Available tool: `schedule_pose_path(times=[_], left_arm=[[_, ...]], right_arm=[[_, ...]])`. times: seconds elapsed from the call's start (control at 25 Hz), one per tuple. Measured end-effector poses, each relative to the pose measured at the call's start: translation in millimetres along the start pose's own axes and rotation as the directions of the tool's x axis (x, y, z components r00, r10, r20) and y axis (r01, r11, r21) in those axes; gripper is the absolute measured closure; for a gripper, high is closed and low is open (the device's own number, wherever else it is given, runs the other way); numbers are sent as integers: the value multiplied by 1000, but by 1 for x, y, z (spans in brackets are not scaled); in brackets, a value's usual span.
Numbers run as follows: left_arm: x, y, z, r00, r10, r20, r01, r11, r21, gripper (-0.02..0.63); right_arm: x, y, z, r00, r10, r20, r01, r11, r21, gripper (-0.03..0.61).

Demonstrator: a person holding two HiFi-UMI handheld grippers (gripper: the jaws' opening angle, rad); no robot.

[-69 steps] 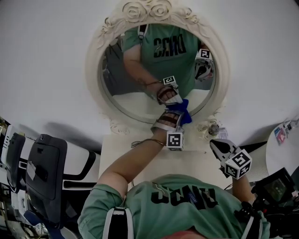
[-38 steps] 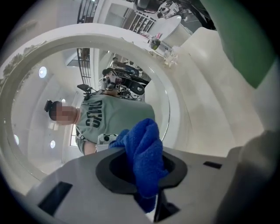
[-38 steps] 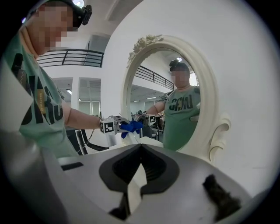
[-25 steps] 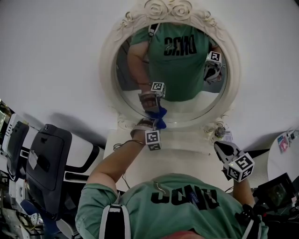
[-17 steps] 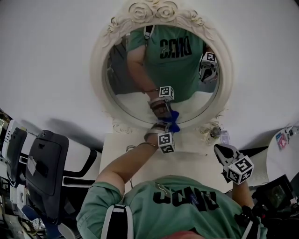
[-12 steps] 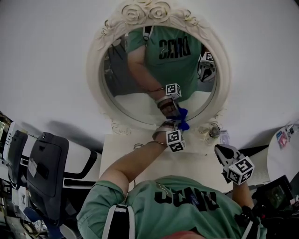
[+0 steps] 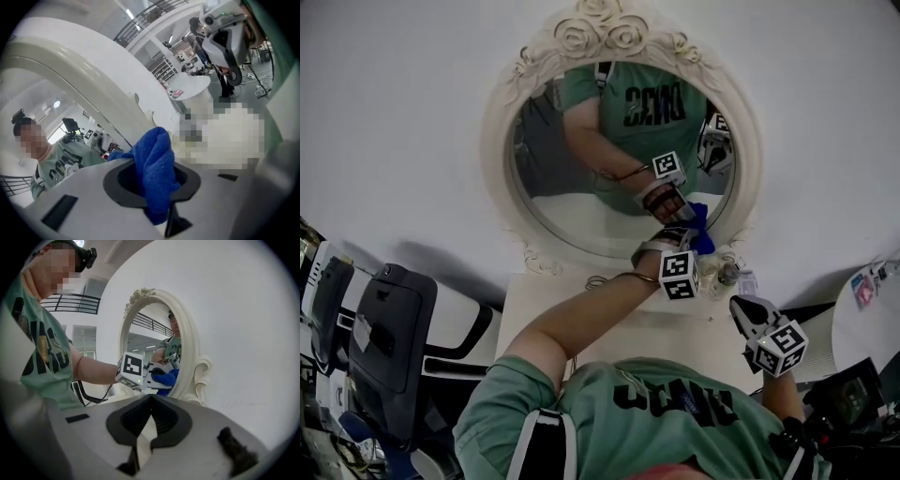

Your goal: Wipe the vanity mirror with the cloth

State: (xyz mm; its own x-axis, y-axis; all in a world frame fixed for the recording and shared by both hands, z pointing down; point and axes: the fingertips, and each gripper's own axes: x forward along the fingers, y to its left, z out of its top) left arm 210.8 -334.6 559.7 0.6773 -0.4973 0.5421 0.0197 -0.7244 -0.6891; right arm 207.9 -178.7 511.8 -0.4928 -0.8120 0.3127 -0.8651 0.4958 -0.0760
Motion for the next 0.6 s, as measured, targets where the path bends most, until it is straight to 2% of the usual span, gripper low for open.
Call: schedule_pose_path(times=[0.16, 0.28, 0.4, 0.52, 0.6], left_arm=[[-21, 4, -18, 998, 52, 31, -52, 998, -23, 525], [-62, 20, -66, 991, 131, 1, -131, 990, -48, 525], [-111, 39, -137, 973, 211, -98, -214, 977, -22, 525], [-153, 46, -198, 944, 249, -219, -250, 968, 21, 525], [-173, 49, -226, 919, 269, -288, -263, 963, 60, 525]], right_arm=[[1, -2, -5, 1000, 8, -6, -8, 1000, -1, 566], [10, 7, 6, 1000, 16, 0, -16, 1000, -13, 566], [16, 14, 12, 1000, 29, -3, -29, 999, -25, 566], [21, 22, 17, 999, 50, -13, -50, 998, -36, 566], [26, 28, 21, 998, 69, -15, -70, 996, -52, 566]])
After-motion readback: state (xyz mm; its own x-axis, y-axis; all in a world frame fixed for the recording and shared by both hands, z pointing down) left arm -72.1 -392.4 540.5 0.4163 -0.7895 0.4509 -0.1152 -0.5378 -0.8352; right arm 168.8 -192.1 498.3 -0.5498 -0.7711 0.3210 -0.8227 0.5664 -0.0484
